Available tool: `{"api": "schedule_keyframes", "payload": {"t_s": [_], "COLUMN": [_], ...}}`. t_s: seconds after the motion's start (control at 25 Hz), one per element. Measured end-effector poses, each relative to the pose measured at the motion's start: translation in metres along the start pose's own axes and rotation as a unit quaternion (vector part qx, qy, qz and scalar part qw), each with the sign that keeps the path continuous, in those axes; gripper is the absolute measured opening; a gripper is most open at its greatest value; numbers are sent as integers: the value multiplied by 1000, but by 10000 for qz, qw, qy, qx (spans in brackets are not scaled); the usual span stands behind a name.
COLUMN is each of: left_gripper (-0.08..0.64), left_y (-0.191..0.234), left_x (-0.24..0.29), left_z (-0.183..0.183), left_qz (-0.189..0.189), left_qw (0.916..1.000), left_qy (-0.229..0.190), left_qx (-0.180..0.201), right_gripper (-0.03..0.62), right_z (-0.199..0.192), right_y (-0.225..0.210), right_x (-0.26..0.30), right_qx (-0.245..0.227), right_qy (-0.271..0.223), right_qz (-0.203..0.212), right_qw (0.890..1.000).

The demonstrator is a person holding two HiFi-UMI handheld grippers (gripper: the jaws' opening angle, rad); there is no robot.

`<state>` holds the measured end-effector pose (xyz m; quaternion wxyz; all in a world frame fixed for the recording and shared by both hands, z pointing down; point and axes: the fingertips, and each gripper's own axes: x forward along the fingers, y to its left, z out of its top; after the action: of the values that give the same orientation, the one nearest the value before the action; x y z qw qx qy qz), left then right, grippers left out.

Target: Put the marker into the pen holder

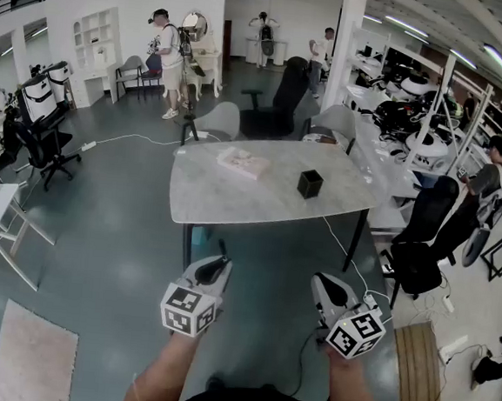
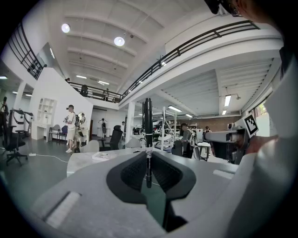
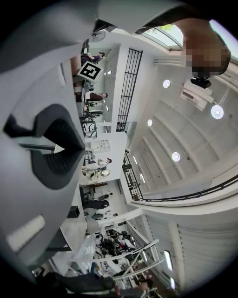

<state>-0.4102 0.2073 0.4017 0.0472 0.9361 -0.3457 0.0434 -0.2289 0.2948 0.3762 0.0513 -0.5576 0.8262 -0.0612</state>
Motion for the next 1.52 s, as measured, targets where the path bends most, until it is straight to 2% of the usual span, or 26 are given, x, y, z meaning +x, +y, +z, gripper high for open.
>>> {"api": "schedule_keyframes", "payload": {"t_s": [0.4,0.52,0.68,0.84,1.28,1.52], "left_gripper": [43,42,43,43,43,43], "left_y": [-5,-13,-32,-50,-129,-149], "left_x": [1,4,11,24,59,70], "left_z": [0,-3,-6,-8,-11,-18], "left_qz": [13,-18,-87,-144,-202,-131], "left_qw": [10000,9999,9997,9996,9995,9995], "left_qy": [56,100,144,190,139,225], "left_qx": [26,80,184,158,195,195], "right_gripper": [2,2,3,3,3,3], "right_z": [-3,-7,-15,-12,-8,-15], "right_y": [-5,-11,-22,-38,-95,-116], "right_x": [-5,-11,-23,-40,-113,-137], "right_qx": [-5,132,538,729,857,978], "right_qy": [20,46,25,-64,-166,-99], "right_qz": [-10,-27,-3,-76,-135,-157], "right_qw": [10000,9999,9985,9973,9961,9950]}}
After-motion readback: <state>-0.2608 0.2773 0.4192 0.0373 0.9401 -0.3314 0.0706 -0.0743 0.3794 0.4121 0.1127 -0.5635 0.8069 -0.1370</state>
